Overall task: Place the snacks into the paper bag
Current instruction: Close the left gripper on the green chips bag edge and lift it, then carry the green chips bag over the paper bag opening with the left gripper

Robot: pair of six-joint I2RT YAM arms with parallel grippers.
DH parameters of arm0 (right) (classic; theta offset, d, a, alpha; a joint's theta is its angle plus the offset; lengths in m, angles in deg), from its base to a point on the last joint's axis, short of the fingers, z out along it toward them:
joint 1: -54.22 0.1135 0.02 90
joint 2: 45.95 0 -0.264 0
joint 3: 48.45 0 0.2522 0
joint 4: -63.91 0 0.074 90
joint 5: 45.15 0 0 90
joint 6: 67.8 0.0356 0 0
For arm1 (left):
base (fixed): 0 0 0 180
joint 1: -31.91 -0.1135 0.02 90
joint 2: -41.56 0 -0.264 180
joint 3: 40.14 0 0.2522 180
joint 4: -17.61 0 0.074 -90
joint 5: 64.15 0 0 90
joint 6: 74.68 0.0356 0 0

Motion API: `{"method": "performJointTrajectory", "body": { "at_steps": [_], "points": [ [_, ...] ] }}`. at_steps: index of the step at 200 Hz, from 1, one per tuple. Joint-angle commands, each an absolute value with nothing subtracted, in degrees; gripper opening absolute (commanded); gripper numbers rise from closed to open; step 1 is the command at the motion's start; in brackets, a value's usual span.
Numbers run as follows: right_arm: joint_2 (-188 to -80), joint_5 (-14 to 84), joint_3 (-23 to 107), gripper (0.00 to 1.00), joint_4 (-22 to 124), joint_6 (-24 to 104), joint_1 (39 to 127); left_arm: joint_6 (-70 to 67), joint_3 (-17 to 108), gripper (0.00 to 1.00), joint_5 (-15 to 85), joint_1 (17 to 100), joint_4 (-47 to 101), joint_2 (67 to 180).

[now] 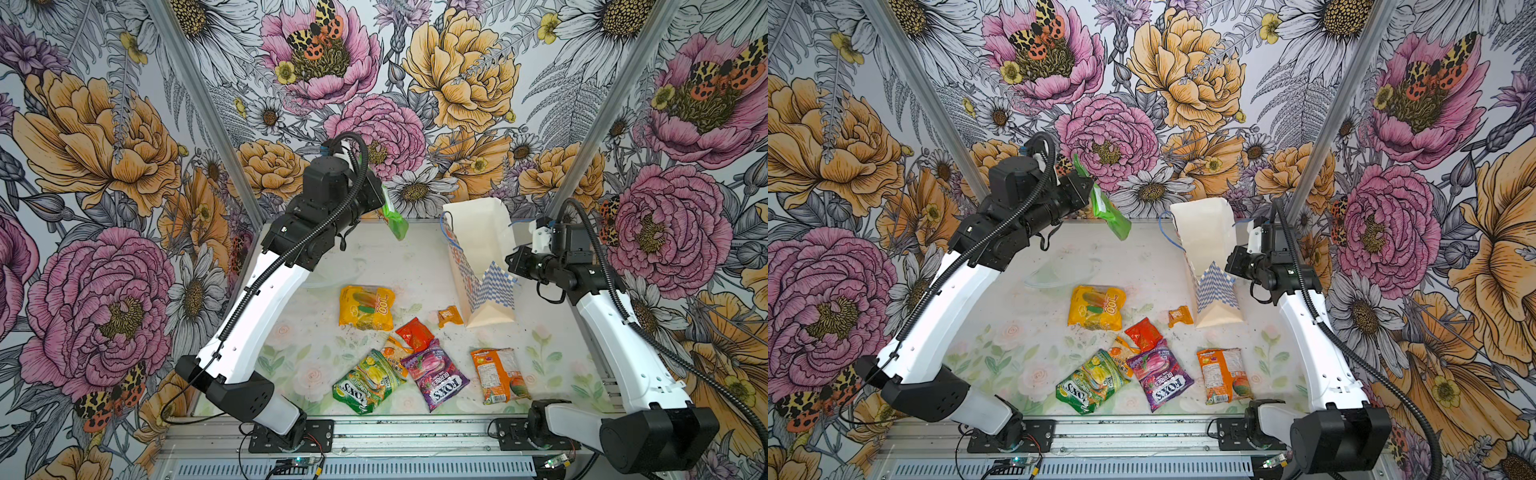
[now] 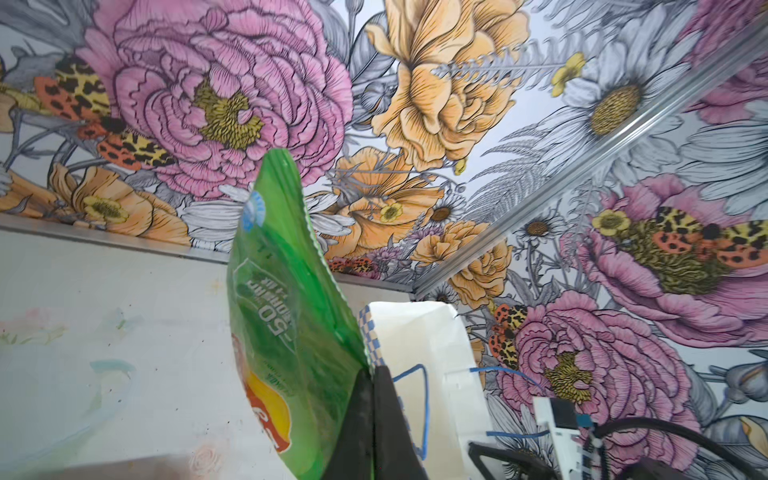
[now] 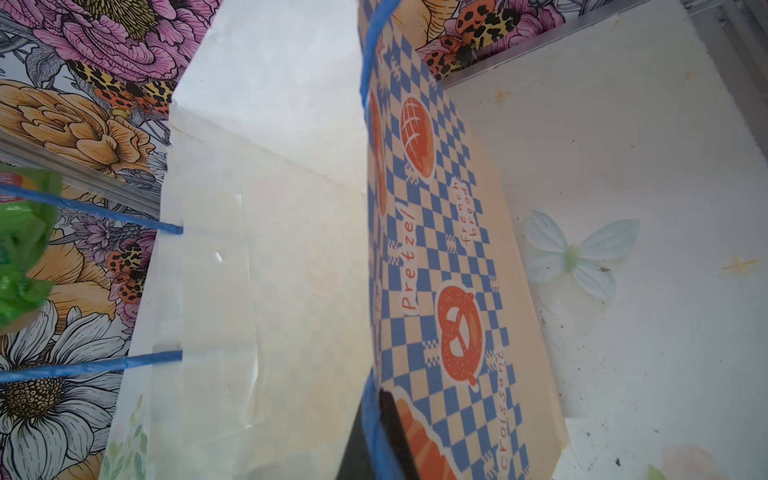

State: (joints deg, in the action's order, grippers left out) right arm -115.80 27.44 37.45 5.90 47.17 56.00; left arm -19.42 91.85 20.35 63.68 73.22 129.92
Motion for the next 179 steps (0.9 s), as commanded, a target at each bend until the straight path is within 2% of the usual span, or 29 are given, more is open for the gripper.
{"method": "performJointTrajectory", "body": {
  "at_steps": [1,71,135,179],
  "points": [
    [-116.5,28.8,40.0,0.00,7.5,46.6,57.2,-16.2,98.4,0.00,19.8,64.3,76.5,132.9],
    [-119.5,28.7,42.7,0.00,9.2,47.8,61.5,-16.2,118.5,0.00,23.4,67.4,78.8,141.7],
    [-122.7,29.6,45.0,0.00,10.5,48.5,65.9,-14.6,126.5,0.00,21.6,73.9,78.7,147.3],
    [-123.6,29.9,46.3,0.00,10.7,48.6,67.7,-16.4,125.7,0.00,23.7,75.1,78.7,149.8]
  ]
}}
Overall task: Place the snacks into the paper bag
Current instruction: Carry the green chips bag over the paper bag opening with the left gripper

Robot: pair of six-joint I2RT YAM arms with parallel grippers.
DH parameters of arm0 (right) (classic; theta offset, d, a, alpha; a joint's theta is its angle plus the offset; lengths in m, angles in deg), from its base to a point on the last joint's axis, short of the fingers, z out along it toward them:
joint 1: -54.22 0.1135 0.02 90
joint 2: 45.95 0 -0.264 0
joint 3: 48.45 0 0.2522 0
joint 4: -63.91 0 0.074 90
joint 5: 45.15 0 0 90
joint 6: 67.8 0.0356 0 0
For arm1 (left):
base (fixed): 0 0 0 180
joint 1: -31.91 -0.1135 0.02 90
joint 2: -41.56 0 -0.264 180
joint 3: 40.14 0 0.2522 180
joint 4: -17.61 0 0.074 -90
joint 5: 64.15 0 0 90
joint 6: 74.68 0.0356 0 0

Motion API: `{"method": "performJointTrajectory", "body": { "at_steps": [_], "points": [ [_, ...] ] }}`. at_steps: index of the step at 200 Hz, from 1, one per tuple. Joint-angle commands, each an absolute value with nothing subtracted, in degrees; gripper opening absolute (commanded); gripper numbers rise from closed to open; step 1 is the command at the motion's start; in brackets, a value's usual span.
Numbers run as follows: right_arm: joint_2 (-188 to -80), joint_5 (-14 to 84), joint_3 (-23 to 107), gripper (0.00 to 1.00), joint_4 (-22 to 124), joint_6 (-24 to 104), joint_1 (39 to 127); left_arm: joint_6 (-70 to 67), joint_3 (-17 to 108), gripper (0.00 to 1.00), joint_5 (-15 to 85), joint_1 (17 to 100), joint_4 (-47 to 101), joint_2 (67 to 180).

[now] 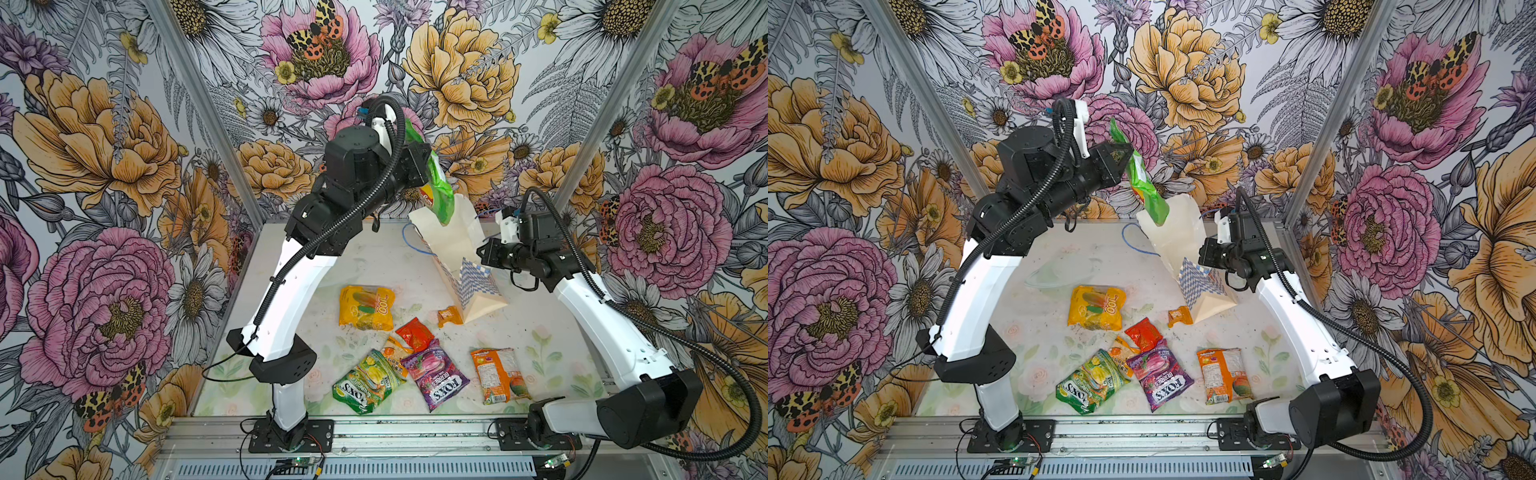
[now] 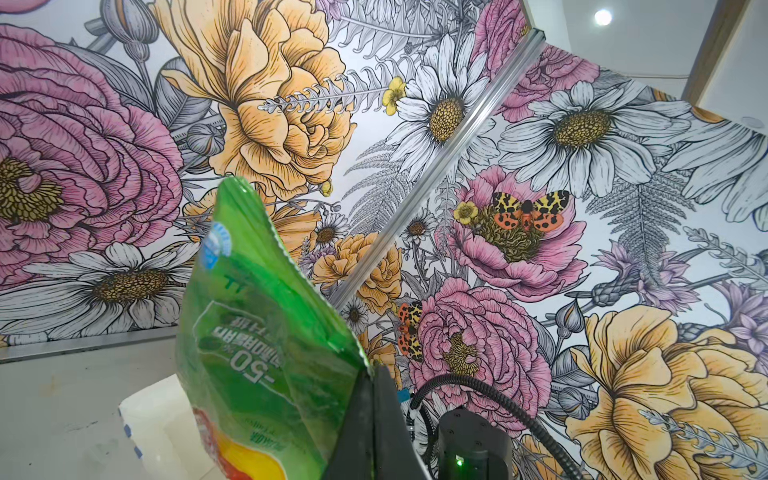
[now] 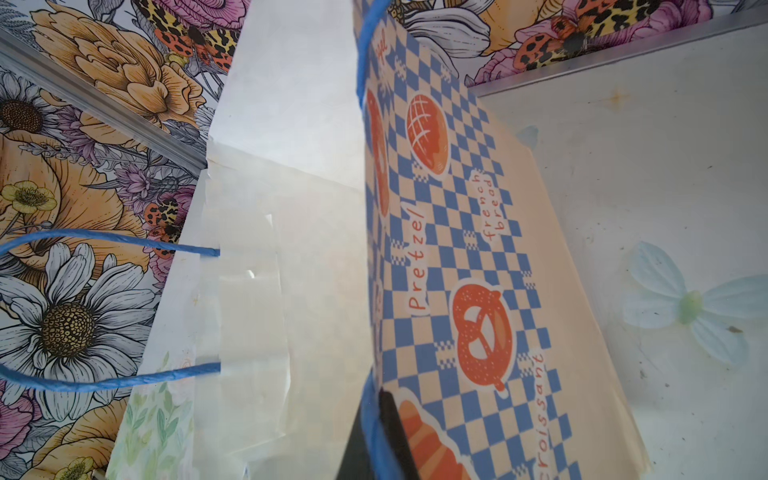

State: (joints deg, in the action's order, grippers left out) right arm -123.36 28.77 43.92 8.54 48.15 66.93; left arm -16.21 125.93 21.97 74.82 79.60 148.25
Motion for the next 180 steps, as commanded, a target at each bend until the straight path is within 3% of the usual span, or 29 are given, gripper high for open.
{"method": "performJointTrajectory", "body": {
  "at_steps": [1,180],
  "points": [
    [-123.6,29.9,46.3,0.00,10.7,48.6,67.7,-16.4,125.7,0.00,23.8,75.1,78.7,149.9],
    [-124.0,31.8,48.4,0.00,10.6,48.4,69.2,-20.6,112.1,0.00,27.5,77.6,78.6,153.0]
  ]
}}
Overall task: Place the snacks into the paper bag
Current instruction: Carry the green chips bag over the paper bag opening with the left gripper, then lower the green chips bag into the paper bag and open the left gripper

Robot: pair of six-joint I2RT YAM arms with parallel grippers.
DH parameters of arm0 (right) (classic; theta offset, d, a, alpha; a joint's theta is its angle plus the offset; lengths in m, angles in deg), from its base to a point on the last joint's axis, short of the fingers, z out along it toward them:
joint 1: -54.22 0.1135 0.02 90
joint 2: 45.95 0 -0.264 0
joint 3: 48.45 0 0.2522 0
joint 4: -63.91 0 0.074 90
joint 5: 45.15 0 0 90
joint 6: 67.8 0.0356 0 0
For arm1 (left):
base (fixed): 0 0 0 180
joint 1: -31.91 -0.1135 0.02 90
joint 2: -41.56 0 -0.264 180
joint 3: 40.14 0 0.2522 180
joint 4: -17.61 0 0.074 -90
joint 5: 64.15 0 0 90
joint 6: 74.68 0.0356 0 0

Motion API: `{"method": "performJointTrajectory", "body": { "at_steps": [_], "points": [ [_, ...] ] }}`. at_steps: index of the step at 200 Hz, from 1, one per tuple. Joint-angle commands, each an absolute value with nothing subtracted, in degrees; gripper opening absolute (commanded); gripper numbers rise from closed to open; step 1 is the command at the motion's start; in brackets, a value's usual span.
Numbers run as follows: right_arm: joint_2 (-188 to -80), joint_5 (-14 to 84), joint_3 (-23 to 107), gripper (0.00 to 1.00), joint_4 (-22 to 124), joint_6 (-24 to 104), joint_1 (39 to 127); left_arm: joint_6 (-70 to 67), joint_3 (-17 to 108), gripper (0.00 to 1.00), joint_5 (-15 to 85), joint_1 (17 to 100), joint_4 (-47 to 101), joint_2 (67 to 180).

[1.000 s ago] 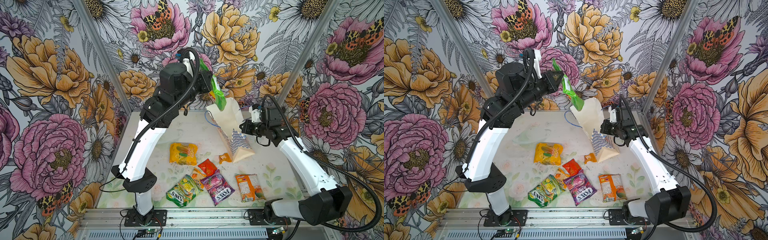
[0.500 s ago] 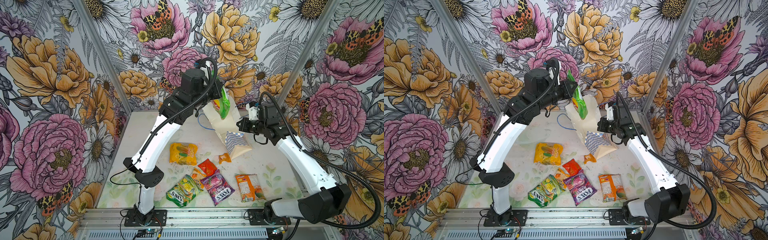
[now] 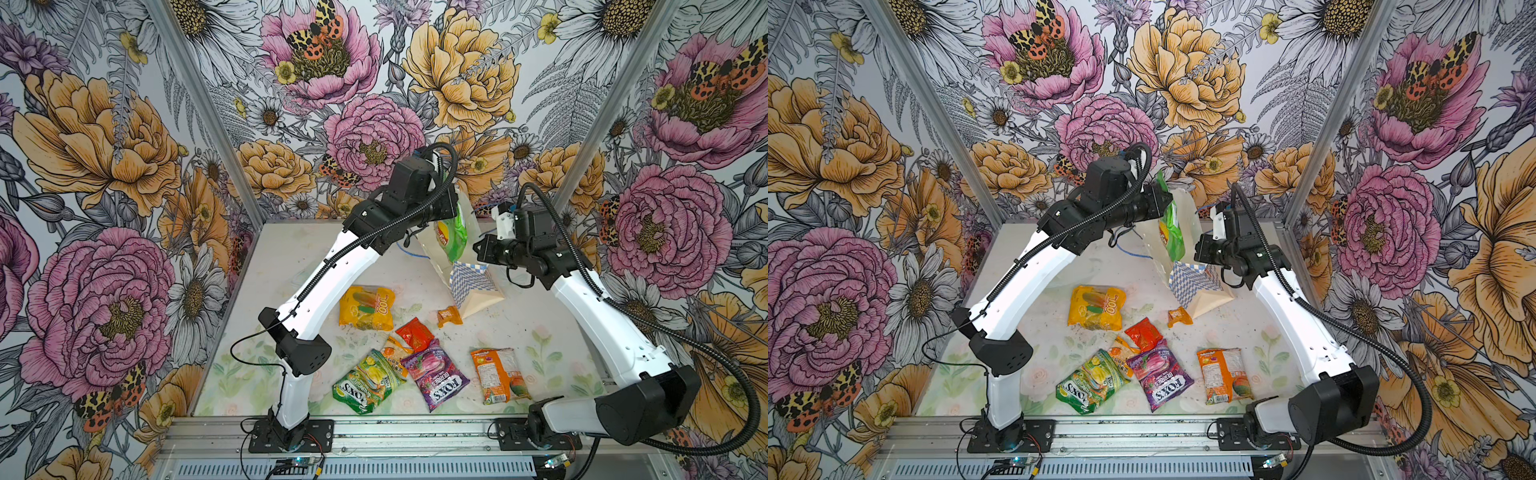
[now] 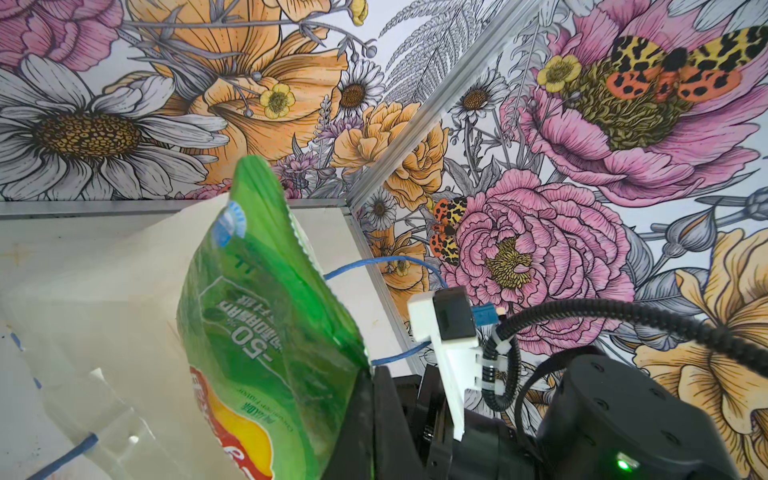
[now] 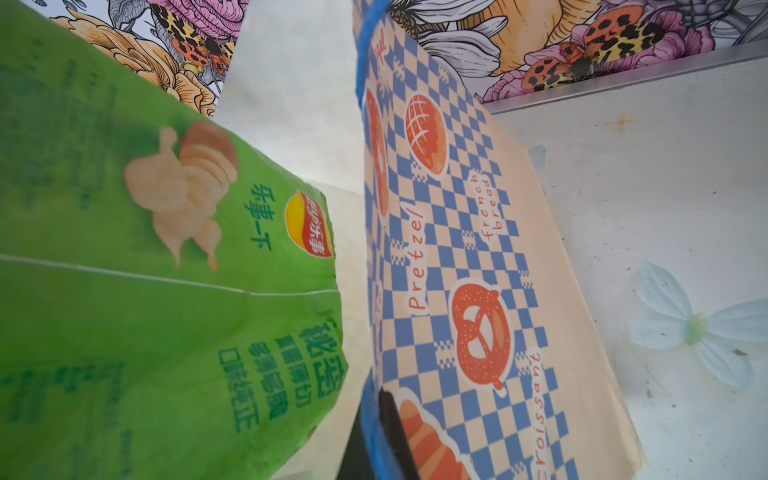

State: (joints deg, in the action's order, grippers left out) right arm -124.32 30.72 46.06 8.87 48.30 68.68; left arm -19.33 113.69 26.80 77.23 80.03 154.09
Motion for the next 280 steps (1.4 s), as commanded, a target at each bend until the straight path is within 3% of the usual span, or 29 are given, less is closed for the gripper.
{"method": "performJointTrajectory", "body": {
  "at_steps": [1,157,280],
  "points": [
    [-124.0,31.8,48.4,0.00,10.6,48.4,69.2,-20.7,112.0,0.00,27.5,77.6,78.6,152.9],
    [-121.2,35.0,47.3,0.00,10.2,47.0,69.0,-24.0,97.7,0.00,26.5,74.1,78.6,153.6],
    [-120.8,40.0,48.8,0.00,8.7,46.3,69.0,-21.6,102.4,0.00,21.1,74.7,84.2,161.0]
  ]
}}
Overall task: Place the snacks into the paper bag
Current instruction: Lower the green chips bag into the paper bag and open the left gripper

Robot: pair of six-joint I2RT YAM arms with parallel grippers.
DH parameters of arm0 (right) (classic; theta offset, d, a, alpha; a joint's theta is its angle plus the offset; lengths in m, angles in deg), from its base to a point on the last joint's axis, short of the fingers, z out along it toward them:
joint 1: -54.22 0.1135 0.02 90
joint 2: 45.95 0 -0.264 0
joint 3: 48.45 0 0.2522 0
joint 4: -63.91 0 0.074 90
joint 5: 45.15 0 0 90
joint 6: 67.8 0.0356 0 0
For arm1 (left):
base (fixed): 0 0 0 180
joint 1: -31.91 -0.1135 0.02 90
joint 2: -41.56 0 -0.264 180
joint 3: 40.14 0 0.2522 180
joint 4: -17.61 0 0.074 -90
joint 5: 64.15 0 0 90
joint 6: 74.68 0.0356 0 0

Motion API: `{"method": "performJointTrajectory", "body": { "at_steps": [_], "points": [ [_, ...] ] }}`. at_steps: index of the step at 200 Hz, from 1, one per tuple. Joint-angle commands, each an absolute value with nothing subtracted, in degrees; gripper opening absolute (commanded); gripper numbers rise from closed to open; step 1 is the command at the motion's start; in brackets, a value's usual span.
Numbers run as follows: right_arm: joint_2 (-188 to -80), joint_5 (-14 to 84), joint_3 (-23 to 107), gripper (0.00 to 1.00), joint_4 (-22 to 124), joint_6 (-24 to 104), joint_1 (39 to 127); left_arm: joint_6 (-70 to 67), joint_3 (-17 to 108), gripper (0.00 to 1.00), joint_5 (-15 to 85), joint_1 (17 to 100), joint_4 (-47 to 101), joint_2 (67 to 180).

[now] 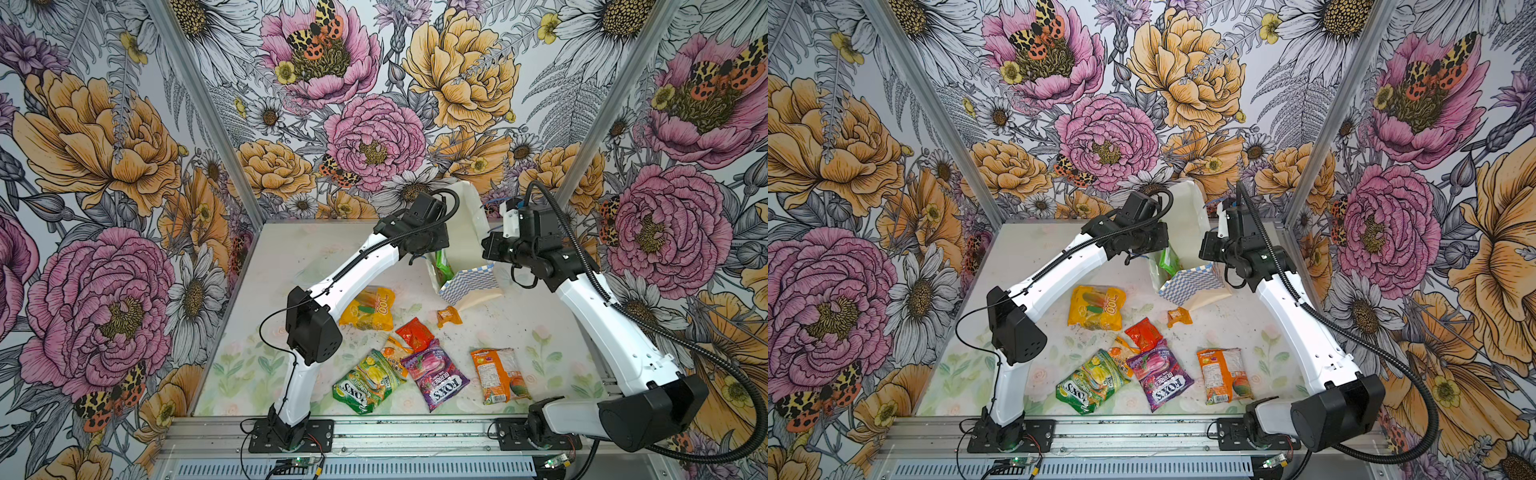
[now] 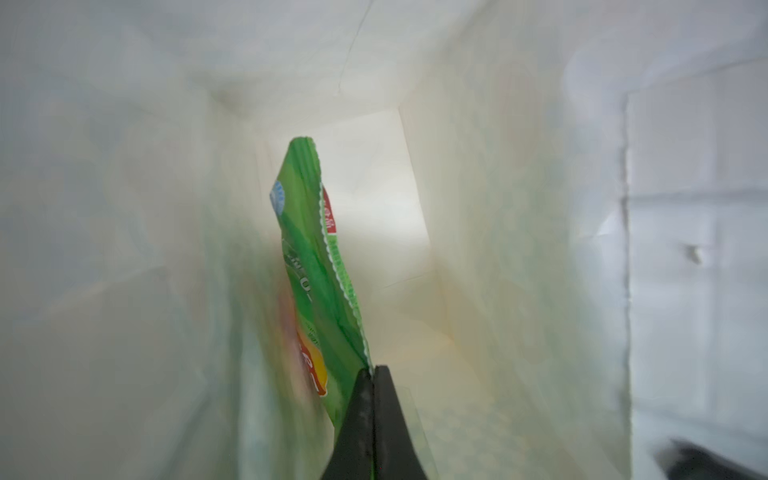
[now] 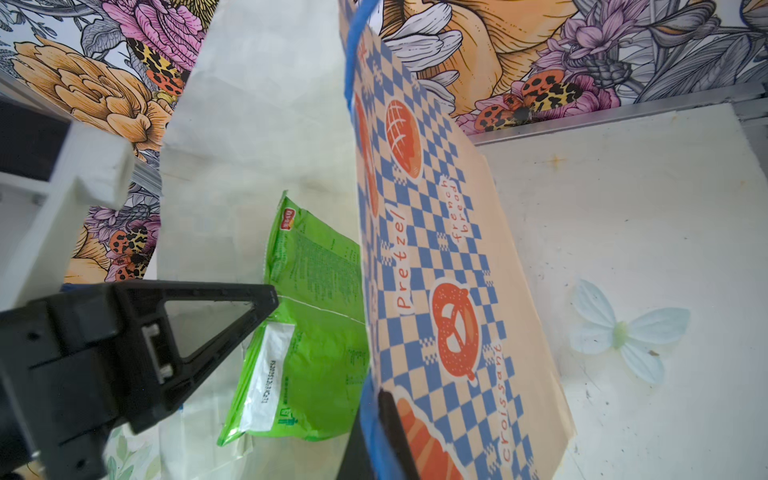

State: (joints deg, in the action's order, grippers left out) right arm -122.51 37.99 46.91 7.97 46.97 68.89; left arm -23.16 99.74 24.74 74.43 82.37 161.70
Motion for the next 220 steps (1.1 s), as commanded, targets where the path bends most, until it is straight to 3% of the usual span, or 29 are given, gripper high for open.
{"method": "performJointTrajectory", "body": {
  "at_steps": [1,33,106,220],
  "points": [
    [-120.8,40.0,48.8,0.00,8.7,46.3,69.0,-21.6,102.4,0.00,21.0,74.8,84.3,161.0],
    [-120.3,41.8,48.5,0.00,8.2,46.0,69.0,-21.0,102.9,0.00,18.9,74.7,85.4,160.8],
    [-120.2,42.8,48.1,0.00,8.0,45.8,69.1,-20.1,104.5,0.25,20.4,74.8,85.6,160.2],
    [-120.2,44.8,48.1,0.00,6.9,44.7,66.2,-15.0,106.8,0.47,24.6,76.9,85.2,149.0]
  ]
}}
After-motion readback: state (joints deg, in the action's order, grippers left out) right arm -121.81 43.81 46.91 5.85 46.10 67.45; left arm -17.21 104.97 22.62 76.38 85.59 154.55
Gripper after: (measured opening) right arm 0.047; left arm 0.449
